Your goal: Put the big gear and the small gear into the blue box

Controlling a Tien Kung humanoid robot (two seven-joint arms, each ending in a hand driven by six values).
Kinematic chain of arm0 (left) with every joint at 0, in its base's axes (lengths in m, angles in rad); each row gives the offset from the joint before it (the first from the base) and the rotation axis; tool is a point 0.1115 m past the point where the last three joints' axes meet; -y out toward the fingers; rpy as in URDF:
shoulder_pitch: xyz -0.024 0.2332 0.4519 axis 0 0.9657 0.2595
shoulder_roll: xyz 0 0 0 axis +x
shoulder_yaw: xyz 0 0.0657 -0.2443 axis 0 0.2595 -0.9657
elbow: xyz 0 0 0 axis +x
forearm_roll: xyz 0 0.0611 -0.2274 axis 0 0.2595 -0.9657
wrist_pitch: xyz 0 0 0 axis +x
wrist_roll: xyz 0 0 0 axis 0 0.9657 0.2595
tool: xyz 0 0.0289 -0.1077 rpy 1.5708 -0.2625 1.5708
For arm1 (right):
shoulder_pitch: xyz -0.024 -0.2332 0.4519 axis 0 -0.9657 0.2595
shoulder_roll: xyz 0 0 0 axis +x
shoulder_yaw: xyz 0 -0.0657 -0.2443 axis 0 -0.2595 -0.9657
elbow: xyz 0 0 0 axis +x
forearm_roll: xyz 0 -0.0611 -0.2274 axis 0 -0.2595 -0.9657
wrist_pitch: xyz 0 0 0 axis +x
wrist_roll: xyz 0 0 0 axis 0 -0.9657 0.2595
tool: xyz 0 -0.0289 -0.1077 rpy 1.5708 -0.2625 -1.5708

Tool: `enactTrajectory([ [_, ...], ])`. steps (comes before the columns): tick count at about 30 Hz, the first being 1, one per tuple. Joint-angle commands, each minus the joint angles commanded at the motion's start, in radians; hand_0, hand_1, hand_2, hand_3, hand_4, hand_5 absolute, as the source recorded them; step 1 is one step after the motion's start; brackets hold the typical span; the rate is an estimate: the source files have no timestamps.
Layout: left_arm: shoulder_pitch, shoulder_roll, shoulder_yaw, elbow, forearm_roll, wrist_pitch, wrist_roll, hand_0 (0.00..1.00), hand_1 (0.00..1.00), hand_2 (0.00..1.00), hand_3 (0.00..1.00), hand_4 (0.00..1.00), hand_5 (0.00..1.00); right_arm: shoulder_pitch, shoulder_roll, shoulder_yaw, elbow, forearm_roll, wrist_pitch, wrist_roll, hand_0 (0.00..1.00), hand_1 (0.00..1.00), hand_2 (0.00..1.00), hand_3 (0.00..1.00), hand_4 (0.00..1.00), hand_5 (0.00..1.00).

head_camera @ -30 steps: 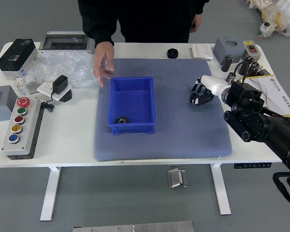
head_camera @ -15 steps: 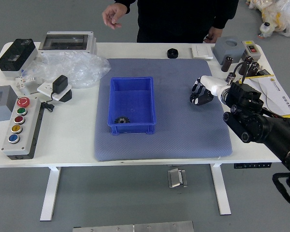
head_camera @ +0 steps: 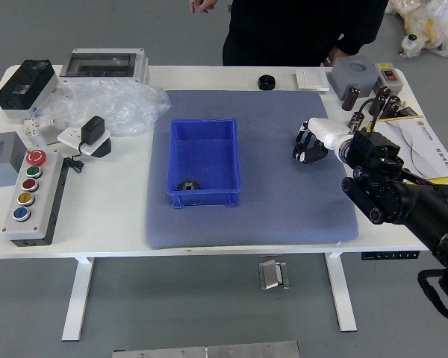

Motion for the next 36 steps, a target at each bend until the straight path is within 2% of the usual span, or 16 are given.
enactTrajectory([
  [3, 0.0, 0.0, 0.0, 0.0, 0.0, 0.0, 0.0, 0.85, 0.82, 0.799, 0.823, 0.68, 0.302, -0.001, 0.001, 0.002, -0.003, -0.007, -0.009, 0.004, 0.573, 0.437, 0.496, 0.502, 0.818, 0.233],
  [4, 0.0, 0.0, -0.001, 0.0, 0.001, 0.0, 0.0, 0.85, 0.821, 0.799, 0.823, 0.681, 0.302, -0.001, 0.001, 0.002, -0.004, -0.008, -0.011, 0.004, 0.587, 0.425, 0.468, 0.451, 0.83, 0.222],
  [23, 0.002, 0.0, 0.003, 0.0, 0.001, -0.001, 0.001, 0.85, 0.821, 0.799, 0.823, 0.68, 0.302, -0.012, 0.007, -0.007, -0.015, -0.01, -0.038, 0.005, 0.584, 0.42, 0.463, 0.458, 0.82, 0.195],
  [36, 0.002, 0.001, 0.003, 0.0, 0.001, -0.001, 0.0, 0.85, 0.82, 0.799, 0.824, 0.68, 0.302, -0.003, -0.007, 0.012, 0.002, -0.019, -0.058, 0.005, 0.581, 0.411, 0.453, 0.442, 0.809, 0.189],
])
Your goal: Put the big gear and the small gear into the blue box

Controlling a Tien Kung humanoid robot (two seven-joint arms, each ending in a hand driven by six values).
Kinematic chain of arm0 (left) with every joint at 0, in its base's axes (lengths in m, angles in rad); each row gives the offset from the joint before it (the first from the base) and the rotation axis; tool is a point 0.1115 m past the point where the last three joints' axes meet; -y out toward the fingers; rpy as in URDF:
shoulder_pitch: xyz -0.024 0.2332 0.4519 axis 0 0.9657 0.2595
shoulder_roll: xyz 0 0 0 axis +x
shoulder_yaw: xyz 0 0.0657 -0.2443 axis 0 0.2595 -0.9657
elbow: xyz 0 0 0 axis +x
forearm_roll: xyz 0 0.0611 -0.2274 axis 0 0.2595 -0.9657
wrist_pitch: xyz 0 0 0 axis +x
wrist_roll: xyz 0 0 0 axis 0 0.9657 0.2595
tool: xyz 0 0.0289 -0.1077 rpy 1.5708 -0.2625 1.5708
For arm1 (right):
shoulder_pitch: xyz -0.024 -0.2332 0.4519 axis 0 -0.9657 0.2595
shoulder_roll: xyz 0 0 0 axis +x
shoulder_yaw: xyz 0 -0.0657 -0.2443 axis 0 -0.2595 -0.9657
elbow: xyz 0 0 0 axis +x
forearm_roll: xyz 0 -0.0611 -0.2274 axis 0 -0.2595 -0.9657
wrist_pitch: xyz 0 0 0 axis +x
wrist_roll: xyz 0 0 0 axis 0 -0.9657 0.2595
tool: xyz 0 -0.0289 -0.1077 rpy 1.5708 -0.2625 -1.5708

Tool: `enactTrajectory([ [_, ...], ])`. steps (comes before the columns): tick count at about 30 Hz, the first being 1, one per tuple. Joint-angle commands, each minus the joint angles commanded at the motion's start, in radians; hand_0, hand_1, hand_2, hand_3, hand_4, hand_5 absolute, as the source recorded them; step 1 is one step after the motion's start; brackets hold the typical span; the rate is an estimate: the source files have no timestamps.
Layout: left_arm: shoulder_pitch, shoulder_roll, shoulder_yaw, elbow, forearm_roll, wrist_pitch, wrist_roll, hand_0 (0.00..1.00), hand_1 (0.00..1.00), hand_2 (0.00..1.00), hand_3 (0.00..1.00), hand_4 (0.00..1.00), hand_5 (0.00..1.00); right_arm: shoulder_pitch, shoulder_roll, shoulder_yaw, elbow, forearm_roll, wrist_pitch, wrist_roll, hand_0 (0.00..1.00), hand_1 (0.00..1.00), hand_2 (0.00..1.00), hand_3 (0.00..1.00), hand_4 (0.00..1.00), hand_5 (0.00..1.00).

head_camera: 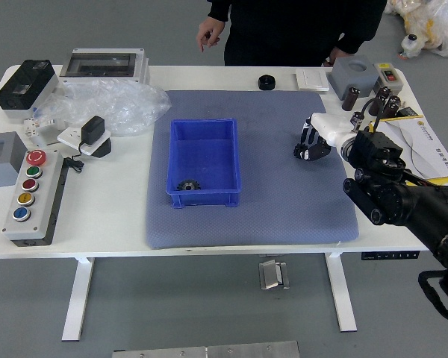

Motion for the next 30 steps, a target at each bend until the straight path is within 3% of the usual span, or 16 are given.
enactTrajectory([
  [9, -0.001, -0.001, -0.001, 0.0, 0.0, 0.0, 0.0, 0.85, 0.82, 0.799, 0.823, 0.68, 0.302, 0.001, -0.002, 0.002, -0.001, -0.003, 0.03, -0.012, 0.585, 0.415, 0.454, 0.45, 0.811, 0.187],
  [10, -0.001, -0.001, -0.001, 0.0, 0.0, 0.0, 0.0, 0.851, 0.821, 0.799, 0.823, 0.68, 0.302, 0.0, -0.002, 0.004, -0.001, -0.005, 0.039, -0.013, 0.61, 0.445, 0.533, 0.584, 0.691, 0.256],
  [15, 0.0, 0.0, 0.0, 0.0, -0.001, 0.0, 0.0, 0.851, 0.821, 0.799, 0.823, 0.68, 0.302, 0.003, -0.005, 0.024, 0.006, -0.013, 0.084, -0.019, 0.61, 0.445, 0.533, 0.584, 0.691, 0.256],
  [16, 0.0, 0.0, 0.0, 0.0, -0.001, 0.0, 0.0, 0.851, 0.821, 0.799, 0.824, 0.68, 0.302, 0.004, -0.007, 0.027, 0.009, -0.013, 0.092, -0.021, 0.577, 0.46, 0.57, 0.644, 0.719, 0.352],
  [30, 0.001, -0.002, -0.006, 0.0, 0.004, -0.002, 0.0, 0.85, 0.821, 0.799, 0.824, 0.681, 0.302, 0.01, -0.02, 0.039, 0.047, -0.011, 0.145, -0.045, 0.558, 0.472, 0.587, 0.664, 0.742, 0.358],
])
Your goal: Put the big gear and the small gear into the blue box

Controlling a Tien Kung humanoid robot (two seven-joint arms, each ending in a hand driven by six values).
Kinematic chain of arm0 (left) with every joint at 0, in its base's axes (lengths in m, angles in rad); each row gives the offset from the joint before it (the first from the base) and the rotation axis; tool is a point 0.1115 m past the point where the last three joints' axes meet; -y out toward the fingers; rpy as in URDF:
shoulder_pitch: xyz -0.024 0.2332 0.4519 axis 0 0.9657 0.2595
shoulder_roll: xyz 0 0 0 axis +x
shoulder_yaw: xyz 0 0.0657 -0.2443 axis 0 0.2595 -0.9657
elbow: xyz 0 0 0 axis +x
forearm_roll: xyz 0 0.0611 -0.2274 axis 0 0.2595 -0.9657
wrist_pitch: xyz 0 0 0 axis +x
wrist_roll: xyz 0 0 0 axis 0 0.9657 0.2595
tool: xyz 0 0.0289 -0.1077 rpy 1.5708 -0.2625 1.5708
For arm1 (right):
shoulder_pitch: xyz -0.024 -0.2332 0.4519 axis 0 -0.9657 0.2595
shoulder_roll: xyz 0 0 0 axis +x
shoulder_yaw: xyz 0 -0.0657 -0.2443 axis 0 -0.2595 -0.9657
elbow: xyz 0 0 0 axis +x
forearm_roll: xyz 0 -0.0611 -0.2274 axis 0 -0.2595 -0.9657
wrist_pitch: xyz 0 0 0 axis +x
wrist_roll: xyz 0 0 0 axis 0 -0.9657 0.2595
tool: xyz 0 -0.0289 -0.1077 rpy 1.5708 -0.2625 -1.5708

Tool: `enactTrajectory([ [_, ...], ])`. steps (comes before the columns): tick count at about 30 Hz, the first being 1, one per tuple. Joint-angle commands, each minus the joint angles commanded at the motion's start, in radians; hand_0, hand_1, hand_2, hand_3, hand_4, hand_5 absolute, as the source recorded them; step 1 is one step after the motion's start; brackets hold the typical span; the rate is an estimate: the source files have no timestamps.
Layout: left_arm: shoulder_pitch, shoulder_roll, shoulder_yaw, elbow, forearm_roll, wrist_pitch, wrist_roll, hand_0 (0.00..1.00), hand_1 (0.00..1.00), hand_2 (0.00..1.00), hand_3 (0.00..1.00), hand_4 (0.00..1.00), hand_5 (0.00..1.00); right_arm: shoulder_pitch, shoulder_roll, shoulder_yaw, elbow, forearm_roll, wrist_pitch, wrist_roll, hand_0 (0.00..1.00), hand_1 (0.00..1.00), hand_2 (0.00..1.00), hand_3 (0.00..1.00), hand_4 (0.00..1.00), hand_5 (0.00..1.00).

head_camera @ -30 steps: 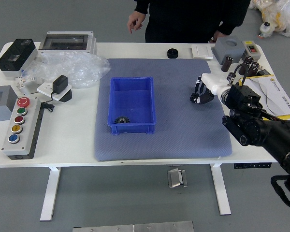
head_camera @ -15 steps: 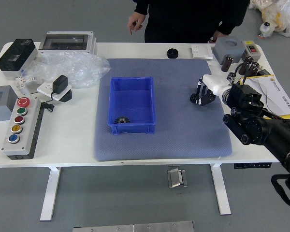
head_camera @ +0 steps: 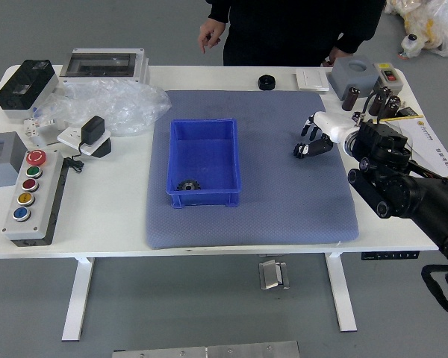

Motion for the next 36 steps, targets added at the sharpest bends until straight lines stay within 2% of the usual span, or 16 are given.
enactTrajectory([
  [8, 0.0, 0.002, 0.003, 0.0, -0.002, 0.001, 0.0, 0.85, 0.821, 0.799, 0.824, 0.68, 0.302, 0.001, 0.006, -0.011, -0.002, 0.004, 0.014, -0.008, 0.549, 0.474, 0.595, 0.673, 0.75, 0.367],
  [17, -0.001, 0.0, 0.005, 0.0, 0.0, 0.0, 0.0, 0.85, 0.821, 0.799, 0.824, 0.681, 0.302, -0.004, 0.017, -0.02, -0.018, 0.008, 0.006, -0.01, 0.542, 0.47, 0.591, 0.673, 0.771, 0.387],
  [27, 0.0, 0.0, 0.008, 0.0, 0.001, 0.0, 0.0, 0.85, 0.821, 0.799, 0.824, 0.681, 0.302, -0.009, 0.032, -0.042, -0.04, 0.012, -0.037, -0.005, 0.533, 0.456, 0.556, 0.643, 0.761, 0.387],
  [28, 0.0, 0.0, 0.008, 0.0, 0.001, 0.0, 0.0, 0.851, 0.821, 0.799, 0.823, 0.681, 0.302, -0.009, 0.033, -0.043, -0.041, 0.011, -0.041, -0.005, 0.521, 0.432, 0.512, 0.606, 0.746, 0.387],
  [33, 0.0, 0.0, 0.008, 0.0, 0.001, 0.0, 0.0, 0.851, 0.821, 0.799, 0.823, 0.681, 0.302, -0.013, 0.037, -0.051, -0.049, 0.004, -0.072, 0.0, 0.521, 0.432, 0.512, 0.606, 0.746, 0.387],
  [34, 0.0, -0.001, 0.008, 0.0, 0.001, 0.0, 0.0, 0.851, 0.82, 0.799, 0.824, 0.681, 0.302, -0.013, 0.038, -0.052, -0.05, 0.002, -0.079, 0.002, 0.583, 0.405, 0.473, 0.548, 0.779, 0.277],
  [36, 0.0, -0.001, 0.008, 0.0, 0.001, 0.0, 0.0, 0.851, 0.82, 0.799, 0.824, 0.681, 0.302, -0.014, 0.039, -0.054, -0.052, -0.001, -0.09, 0.005, 0.583, 0.405, 0.473, 0.548, 0.779, 0.277],
])
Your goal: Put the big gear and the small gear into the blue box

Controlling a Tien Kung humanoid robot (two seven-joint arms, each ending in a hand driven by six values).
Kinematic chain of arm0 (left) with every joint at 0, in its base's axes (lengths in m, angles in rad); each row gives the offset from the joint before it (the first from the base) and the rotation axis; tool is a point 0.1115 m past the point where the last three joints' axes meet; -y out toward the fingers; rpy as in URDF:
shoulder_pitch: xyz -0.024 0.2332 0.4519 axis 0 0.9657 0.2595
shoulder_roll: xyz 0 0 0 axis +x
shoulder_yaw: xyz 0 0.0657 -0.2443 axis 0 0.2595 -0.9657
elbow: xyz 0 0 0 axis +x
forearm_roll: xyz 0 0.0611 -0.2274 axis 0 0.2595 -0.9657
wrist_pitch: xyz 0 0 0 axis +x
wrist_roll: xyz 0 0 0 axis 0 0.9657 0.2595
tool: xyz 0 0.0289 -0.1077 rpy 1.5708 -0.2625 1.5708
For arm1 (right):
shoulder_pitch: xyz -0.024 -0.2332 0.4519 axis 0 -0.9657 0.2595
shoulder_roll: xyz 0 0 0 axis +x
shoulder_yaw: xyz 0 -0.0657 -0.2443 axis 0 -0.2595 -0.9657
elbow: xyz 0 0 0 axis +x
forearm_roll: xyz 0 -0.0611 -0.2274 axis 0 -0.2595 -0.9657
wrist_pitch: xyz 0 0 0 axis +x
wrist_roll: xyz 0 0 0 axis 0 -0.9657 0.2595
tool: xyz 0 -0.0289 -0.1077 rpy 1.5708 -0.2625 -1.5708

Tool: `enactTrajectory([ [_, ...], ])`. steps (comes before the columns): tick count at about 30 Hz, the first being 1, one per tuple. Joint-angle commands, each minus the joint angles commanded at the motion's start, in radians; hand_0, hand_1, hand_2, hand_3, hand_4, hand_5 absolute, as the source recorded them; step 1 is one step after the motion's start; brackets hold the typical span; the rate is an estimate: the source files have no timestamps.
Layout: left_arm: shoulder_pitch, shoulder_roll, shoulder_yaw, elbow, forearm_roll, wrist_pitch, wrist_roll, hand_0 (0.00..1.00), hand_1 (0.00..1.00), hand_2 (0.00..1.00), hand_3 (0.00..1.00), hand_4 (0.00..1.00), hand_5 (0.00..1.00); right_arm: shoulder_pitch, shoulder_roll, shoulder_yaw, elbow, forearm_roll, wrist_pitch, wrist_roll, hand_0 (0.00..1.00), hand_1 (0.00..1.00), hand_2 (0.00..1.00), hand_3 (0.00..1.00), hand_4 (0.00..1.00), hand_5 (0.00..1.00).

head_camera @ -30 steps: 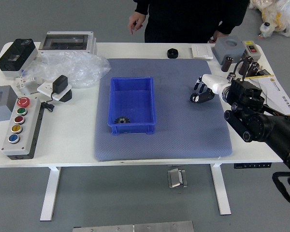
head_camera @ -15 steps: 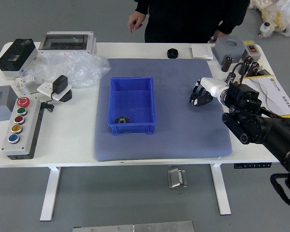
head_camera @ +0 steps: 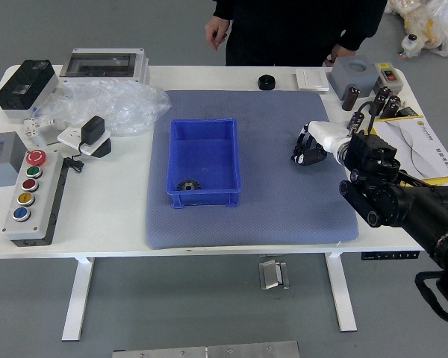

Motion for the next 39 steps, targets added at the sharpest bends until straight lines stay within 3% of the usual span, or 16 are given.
enactTrajectory([
  [3, 0.0, 0.0, 0.0, 0.0, 0.0, 0.0, 0.0, 0.851, 0.82, 0.799, 0.824, 0.681, 0.302, -0.001, 0.001, -0.001, -0.002, -0.006, -0.013, 0.003, 0.583, 0.405, 0.473, 0.548, 0.779, 0.277],
  [4, 0.0, 0.0, -0.001, 0.0, 0.0, 0.0, 0.0, 0.851, 0.821, 0.799, 0.824, 0.681, 0.302, -0.001, 0.001, -0.001, -0.002, -0.008, -0.016, 0.004, 0.586, 0.395, 0.453, 0.52, 0.8, 0.193],
  [10, 0.0, -0.001, -0.002, 0.0, 0.0, 0.0, 0.0, 0.851, 0.821, 0.799, 0.824, 0.681, 0.302, -0.003, 0.003, -0.002, -0.005, -0.014, -0.025, 0.006, 0.575, 0.385, 0.44, 0.495, 0.8, 0.157],
  [19, 0.0, -0.002, -0.003, 0.0, 0.001, 0.0, 0.0, 0.851, 0.821, 0.799, 0.824, 0.681, 0.302, -0.01, 0.008, -0.005, -0.008, -0.021, -0.042, 0.004, 0.571, 0.381, 0.436, 0.492, 0.804, 0.159],
  [28, 0.001, -0.002, -0.006, 0.0, 0.002, 0.0, 0.0, 0.851, 0.821, 0.799, 0.824, 0.681, 0.302, -0.015, 0.012, 0.006, -0.008, -0.042, -0.095, 0.011, 0.55, 0.372, 0.428, 0.462, 0.795, 0.147],
  [29, 0.001, -0.003, -0.006, 0.0, 0.002, 0.0, 0.0, 0.851, 0.82, 0.799, 0.823, 0.681, 0.302, -0.015, 0.013, 0.007, -0.009, -0.044, -0.099, 0.011, 0.496, 0.343, 0.404, 0.393, 0.731, 0.118],
  [39, 0.0, -0.003, -0.008, 0.0, 0.003, 0.0, 0.0, 0.851, 0.82, 0.799, 0.824, 0.681, 0.302, -0.017, 0.013, 0.008, -0.01, -0.045, -0.116, 0.012, 0.49, 0.334, 0.392, 0.366, 0.702, 0.105],
])
